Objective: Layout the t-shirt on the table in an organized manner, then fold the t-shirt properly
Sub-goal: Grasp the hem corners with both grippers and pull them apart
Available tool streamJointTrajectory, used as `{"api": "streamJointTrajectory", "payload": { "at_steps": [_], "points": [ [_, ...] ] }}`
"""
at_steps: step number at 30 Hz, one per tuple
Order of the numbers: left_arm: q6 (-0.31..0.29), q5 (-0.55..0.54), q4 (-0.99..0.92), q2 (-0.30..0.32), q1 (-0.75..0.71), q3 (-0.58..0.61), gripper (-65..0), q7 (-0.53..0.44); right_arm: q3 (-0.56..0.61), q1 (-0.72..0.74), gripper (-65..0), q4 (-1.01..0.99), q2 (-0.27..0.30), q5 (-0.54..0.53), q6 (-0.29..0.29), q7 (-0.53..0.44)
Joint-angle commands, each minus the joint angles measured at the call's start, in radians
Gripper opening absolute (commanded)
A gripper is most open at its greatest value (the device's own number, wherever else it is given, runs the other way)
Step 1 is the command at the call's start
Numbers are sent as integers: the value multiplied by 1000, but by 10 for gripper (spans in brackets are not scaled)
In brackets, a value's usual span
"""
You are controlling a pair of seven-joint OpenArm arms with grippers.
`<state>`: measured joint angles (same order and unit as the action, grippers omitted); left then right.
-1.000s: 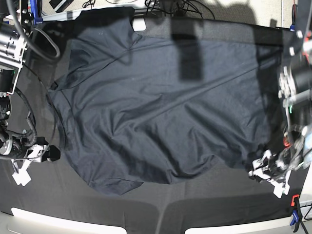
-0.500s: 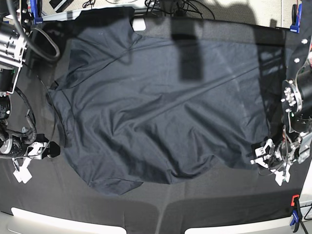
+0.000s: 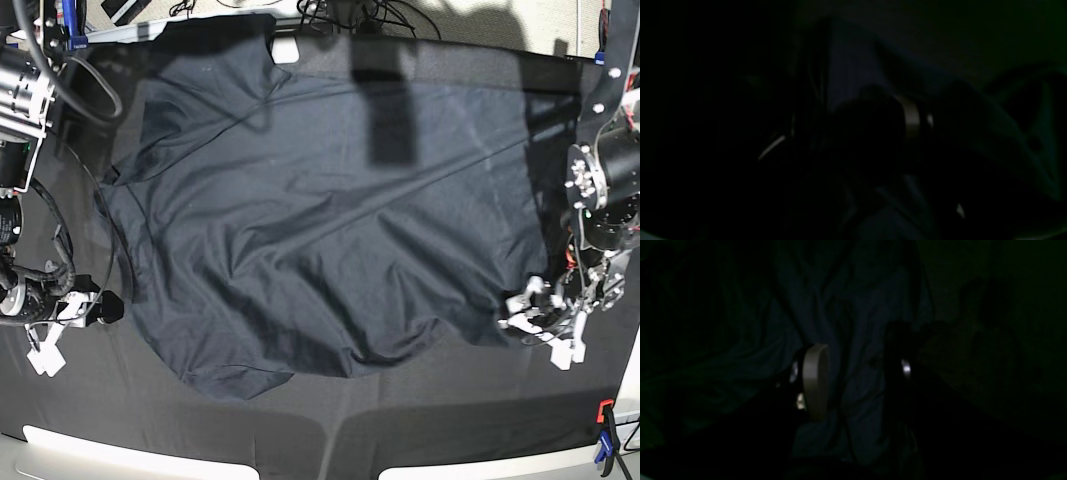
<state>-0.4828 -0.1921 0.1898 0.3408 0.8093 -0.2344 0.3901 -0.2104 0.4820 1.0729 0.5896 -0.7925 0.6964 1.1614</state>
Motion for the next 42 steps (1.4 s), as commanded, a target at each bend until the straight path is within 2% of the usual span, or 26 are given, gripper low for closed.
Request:
{"api": "streamJointTrajectory", "payload": {
  "at_steps": [1, 3, 4, 7, 11, 12, 14, 16, 19, 21, 26, 29, 30, 33, 36, 38, 42],
  "points": [
    [-19, -11, 12, 1, 36, 1, -346, -10, -6, 31, -399, 13, 20, -22, 2, -11],
    [-19, -11, 12, 1, 39, 1, -370, -11, -6, 31, -399, 13, 20, -21, 2, -11],
    [-19, -11, 13, 1, 40, 1, -414, -19, -6, 31, -399, 13, 20, -21, 2, -11],
    [-19, -11, 13, 6, 41, 1, -650, -74, -6, 31, -399, 13, 20, -21, 2, -11],
    [-18, -11, 15, 14, 49, 1, -650, -205, -6, 31, -399, 13, 20, -22, 2, -11],
    [4, -11, 16, 17, 57, 1, -650, -223, -6, 31, -399, 13, 20, -22, 2, -11],
    [84, -11, 17, 23, 82, 1, -650, -240, -6, 31, -399, 13, 19, -22, 2, -11],
    [187, -1, 20, 26, 111, 1, -650, -239, -6, 31, -399, 13, 19, -22, 2, -11],
    [343, 74, 20, 25, 146, 1, -650, -241, -6, 31, -399, 13, 19, -22, 2, -11],
    [391, 88, 20, 26, 154, 1, -650, -255, -6, 31, -399, 13, 19, -22, 2, -11],
    [370, 87, 20, 25, 154, 1, -650, -262, -6, 31, -399, 13, 19, -22, 2, -11],
    [347, 87, 20, 25, 154, 1, -457, -264, -6, 31, -399, 13, 19, -22, 2, -11],
    [348, 87, 20, 26, 155, 1, -418, -264, -6, 31, -399, 13, 19, -22, 2, -11],
    [348, 87, 20, 26, 154, 1, -404, -264, -6, 31, -399, 13, 19, -22, 2, -34],
    [345, 83, 20, 26, 155, 1, -404, -261, -6, 31, -397, 13, 19, -18, 2, -145],
    [293, 67, 20, 29, 155, 1, -404, -242, -5, 31, -397, 13, 14, 14, 2, -235],
    [79, 68, 43, 30, 154, 1, -404, -198, -5, 49, -396, 13, -29, 219, 2, -428]
  ]
}}
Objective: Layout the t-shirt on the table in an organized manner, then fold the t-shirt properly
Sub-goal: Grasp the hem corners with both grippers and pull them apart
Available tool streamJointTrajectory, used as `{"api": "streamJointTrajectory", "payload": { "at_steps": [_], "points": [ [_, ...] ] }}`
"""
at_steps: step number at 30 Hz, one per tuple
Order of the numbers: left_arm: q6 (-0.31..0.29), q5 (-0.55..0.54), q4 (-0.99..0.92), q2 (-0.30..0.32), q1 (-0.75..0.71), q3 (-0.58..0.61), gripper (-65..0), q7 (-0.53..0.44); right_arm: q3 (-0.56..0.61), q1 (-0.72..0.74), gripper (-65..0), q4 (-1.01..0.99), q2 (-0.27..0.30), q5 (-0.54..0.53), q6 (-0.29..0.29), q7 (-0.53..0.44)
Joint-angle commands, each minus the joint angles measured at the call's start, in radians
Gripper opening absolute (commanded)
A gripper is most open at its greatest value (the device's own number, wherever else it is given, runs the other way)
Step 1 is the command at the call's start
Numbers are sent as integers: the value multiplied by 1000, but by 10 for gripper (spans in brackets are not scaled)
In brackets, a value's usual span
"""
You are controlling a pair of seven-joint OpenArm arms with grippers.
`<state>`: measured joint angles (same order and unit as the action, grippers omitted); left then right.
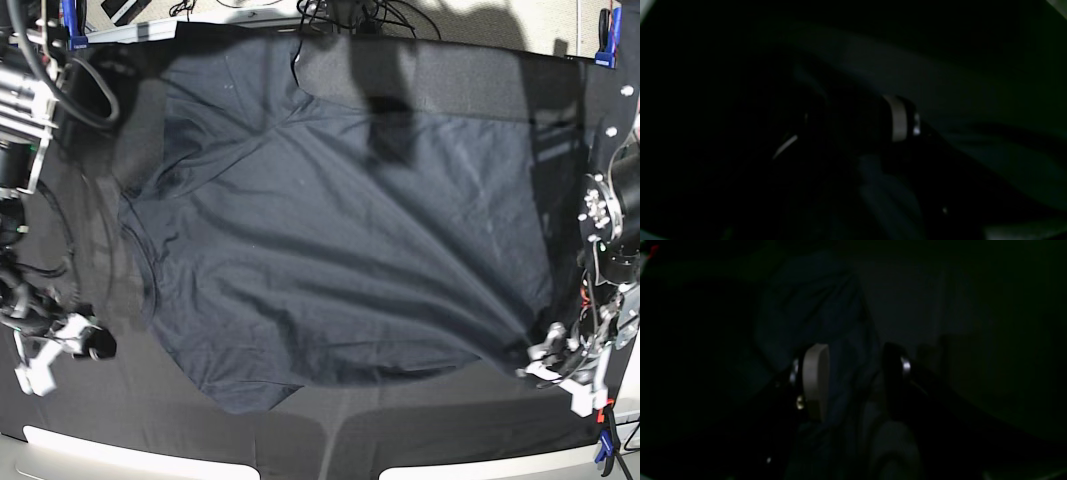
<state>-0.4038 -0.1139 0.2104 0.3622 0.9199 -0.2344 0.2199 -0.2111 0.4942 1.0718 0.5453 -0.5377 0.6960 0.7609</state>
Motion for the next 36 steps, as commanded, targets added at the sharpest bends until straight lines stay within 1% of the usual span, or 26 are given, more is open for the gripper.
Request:
{"api": "streamJointTrajectory", "payload": {
  "at_steps": [1, 2, 5, 6, 9, 12, 13, 14, 15, 17, 19, 22, 27, 30, 33, 35, 36],
  "points": [
    [-37, -11, 40, 5, 44, 1, -405, -3, -3, 49, -396, 11, 3, 8, 2, -45],
    [-59, -10, 63, 0, 44, 1, -405, 29, 6, 69, -394, 2, -8, 15, 2, -47],
    [-60, -12, 150, -21, 43, 1, -405, 154, 61, 169, -313, -85, -35, 21, 2, -39],
    [-61, -23, 179, -29, 43, 1, -405, 195, 85, 215, -294, -135, -43, 42, 2, -39],
    [-61, -101, 248, -45, 39, 1, -405, 303, 147, 365, -290, -315, -64, 127, -40, -63],
    [-62, -162, 266, -58, 39, 1, -405, 364, 189, 488, -290, -497, -72, 194, -71, -92],
    [-62, -169, 266, -63, 36, 1, -405, 372, 197, 518, -290, -555, -72, 212, -87, -100],
    [-62, -169, 266, -68, 30, 1, -405, 370, 202, 542, -290, -608, -72, 232, -117, -112],
    [-62, -169, 266, -73, 24, 1, -405, 364, 204, 558, -290, -659, -72, 256, -131, -118],
    [-62, -169, 266, -84, 6, 1, -405, 347, 205, 572, -290, -741, -71, 307, -137, -169],
    [-62, -168, 266, -97, -11, 1, -405, 330, 205, 562, -290, -787, -72, 326, -138, -196],
    [-77, -168, 267, -114, -35, 1, -405, 309, 205, 525, -290, -811, -72, 325, -140, -195],
    [-77, -169, 267, -124, -41, 1, -405, 303, 205, 438, -291, -811, -78, 294, -140, -167],
    [-82, -168, 268, -123, -39, 1, -405, 303, 205, 392, -291, -811, -92, 271, -140, -166],
    [-87, -168, 268, -124, -39, 1, -405, 303, 205, 378, -291, -811, -111, 272, -140, -168],
    [-88, -168, 268, -123, -39, 1, -405, 300, 205, 378, -300, -811, -124, 272, -140, -161],
    [-87, -168, 268, -123, -39, 1, -405, 298, 205, 378, -315, -811, -132, 273, -140, -158]
  ]
}}
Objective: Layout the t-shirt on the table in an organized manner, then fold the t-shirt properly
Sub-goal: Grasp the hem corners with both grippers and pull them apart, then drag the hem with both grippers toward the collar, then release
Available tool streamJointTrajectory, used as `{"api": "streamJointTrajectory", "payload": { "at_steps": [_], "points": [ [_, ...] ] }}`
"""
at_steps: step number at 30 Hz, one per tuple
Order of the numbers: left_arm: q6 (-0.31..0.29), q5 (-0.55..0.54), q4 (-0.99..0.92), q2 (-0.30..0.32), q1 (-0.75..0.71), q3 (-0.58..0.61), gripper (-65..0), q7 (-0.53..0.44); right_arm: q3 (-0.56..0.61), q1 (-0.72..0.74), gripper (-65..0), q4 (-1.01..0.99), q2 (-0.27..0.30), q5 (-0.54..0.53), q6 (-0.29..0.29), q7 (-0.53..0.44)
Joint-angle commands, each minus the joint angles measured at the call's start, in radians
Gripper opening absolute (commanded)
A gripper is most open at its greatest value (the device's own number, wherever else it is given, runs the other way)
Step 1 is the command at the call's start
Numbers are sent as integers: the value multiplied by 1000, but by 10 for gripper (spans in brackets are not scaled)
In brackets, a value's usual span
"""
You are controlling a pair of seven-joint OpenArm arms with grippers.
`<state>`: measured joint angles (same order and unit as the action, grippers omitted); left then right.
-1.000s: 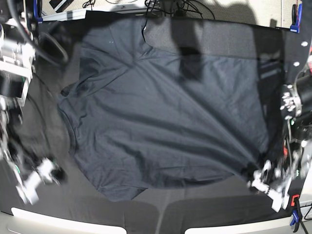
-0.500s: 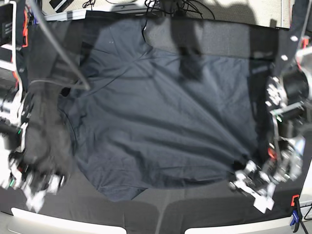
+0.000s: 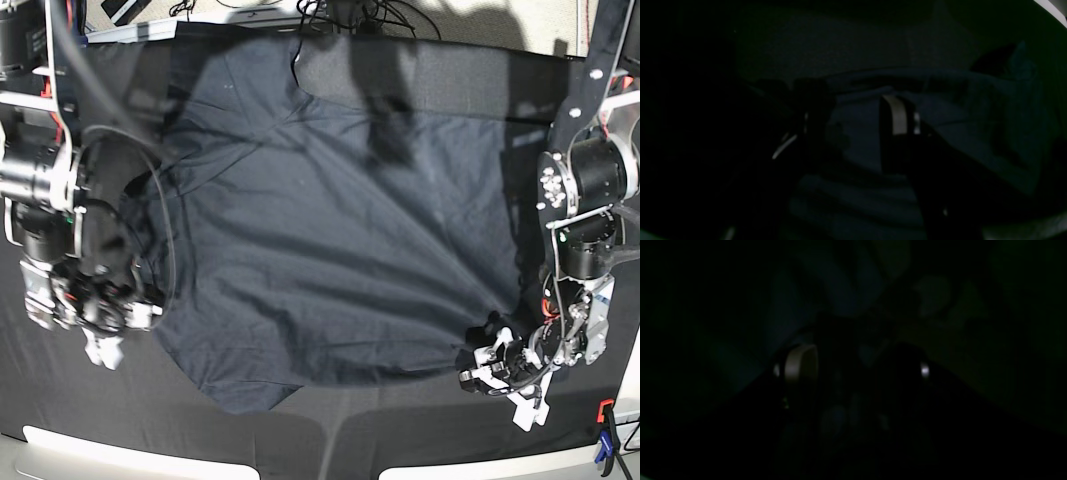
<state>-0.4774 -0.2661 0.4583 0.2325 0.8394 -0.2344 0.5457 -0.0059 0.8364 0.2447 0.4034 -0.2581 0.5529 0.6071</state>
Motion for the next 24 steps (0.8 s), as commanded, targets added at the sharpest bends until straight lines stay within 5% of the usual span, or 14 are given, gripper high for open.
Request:
{"api": "streamJointTrajectory", "payload": {
  "at_steps": [1, 4, 8, 12, 17, 24],
  "points": [
    [-14, -16, 20, 6, 42, 1, -405, -31, 0, 36, -334, 16, 4, -7, 3, -4],
    [-14, -16, 20, 6, 42, 1, -405, -31, 0, 36, -427, 16, -8, -2, 3, -18],
    [-14, -16, 20, 6, 42, 1, -405, -35, 0, 36, -637, 17, -4, 109, 3, -108],
    [-14, -16, 20, 6, 42, 1, -405, -46, 0, 36, -650, 17, 5, 268, -13, -148],
    [-18, -16, 20, 7, 42, 1, -405, -46, 0, 36, -650, 17, 51, 274, -145, -148],
    [-18, -16, 20, 6, 42, 1, -405, -46, 0, 36, -650, 17, 93, 274, -146, -177]
  ]
}}
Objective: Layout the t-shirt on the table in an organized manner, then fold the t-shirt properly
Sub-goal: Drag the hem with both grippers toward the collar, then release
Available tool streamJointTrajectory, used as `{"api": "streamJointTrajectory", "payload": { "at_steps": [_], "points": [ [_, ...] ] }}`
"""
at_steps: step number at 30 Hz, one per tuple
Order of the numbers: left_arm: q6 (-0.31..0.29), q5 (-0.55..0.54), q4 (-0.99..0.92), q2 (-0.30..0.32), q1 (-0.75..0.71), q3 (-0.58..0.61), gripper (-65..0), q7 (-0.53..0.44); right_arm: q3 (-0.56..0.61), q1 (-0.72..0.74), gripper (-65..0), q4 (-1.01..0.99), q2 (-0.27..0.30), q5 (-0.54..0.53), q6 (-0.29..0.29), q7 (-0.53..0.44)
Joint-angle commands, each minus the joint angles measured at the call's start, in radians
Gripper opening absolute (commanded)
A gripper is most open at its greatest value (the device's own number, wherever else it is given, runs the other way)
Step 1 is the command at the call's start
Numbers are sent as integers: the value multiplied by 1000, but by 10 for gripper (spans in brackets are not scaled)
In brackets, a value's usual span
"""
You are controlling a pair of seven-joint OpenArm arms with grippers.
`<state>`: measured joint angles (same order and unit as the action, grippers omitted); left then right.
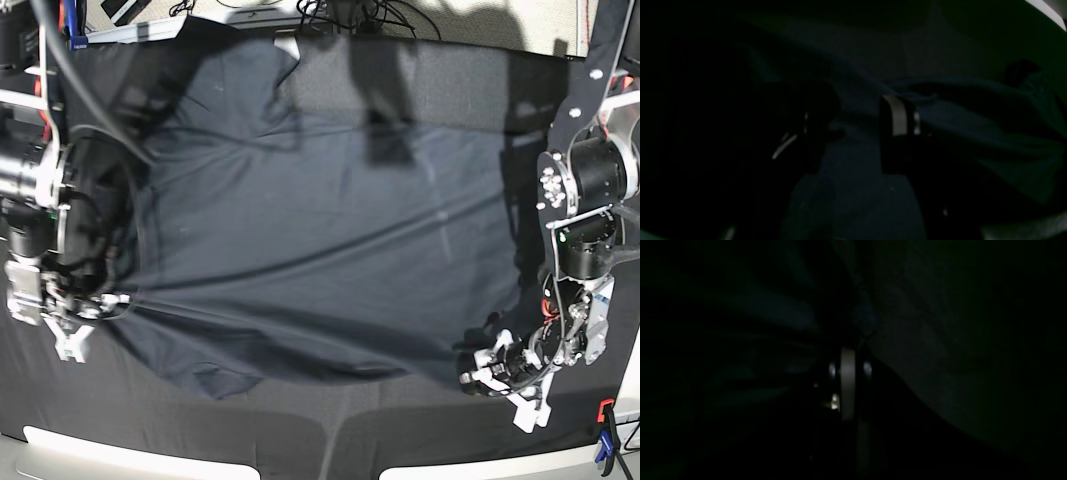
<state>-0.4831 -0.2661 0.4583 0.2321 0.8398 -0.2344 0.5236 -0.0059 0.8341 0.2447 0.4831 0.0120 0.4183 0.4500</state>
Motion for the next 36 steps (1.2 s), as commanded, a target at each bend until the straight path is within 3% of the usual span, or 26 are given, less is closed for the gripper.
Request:
{"api": "streamJointTrajectory", "payload": {
  "at_steps": [1, 4, 6, 10, 13, 18, 26, 36],
  "points": [
    [-12, -16, 20, 7, 41, 1, -405, -23, 0, 39, -636, 17, 13, 4, -12, -7],
    [-21, -16, 20, 7, 41, 1, -404, -15, 0, 39, -427, 17, 13, -47, 38, 10],
    [-61, -16, 20, 8, 41, 1, -404, -10, 0, 40, -361, 17, 15, -87, 82, 43],
    [-126, -16, 20, 13, 40, 1, -405, 7, 0, 38, -360, 44, 35, -223, 112, 135],
    [-148, -40, 21, 24, 38, 1, -405, 7, 0, 26, -361, 100, 71, -304, 280, 151],
    [-177, -84, 92, 39, -12, 1, -477, 0, 0, -26, -362, 188, 131, -388, 280, 179],
    [-172, -84, 492, 34, -246, 1, -476, 31, -23, -202, -362, 374, 174, -495, 280, 208],
    [-153, -84, 892, 40, -544, 0, -476, 38, -319, -581, -362, 867, 173, -635, 280, 283]
  ]
}}
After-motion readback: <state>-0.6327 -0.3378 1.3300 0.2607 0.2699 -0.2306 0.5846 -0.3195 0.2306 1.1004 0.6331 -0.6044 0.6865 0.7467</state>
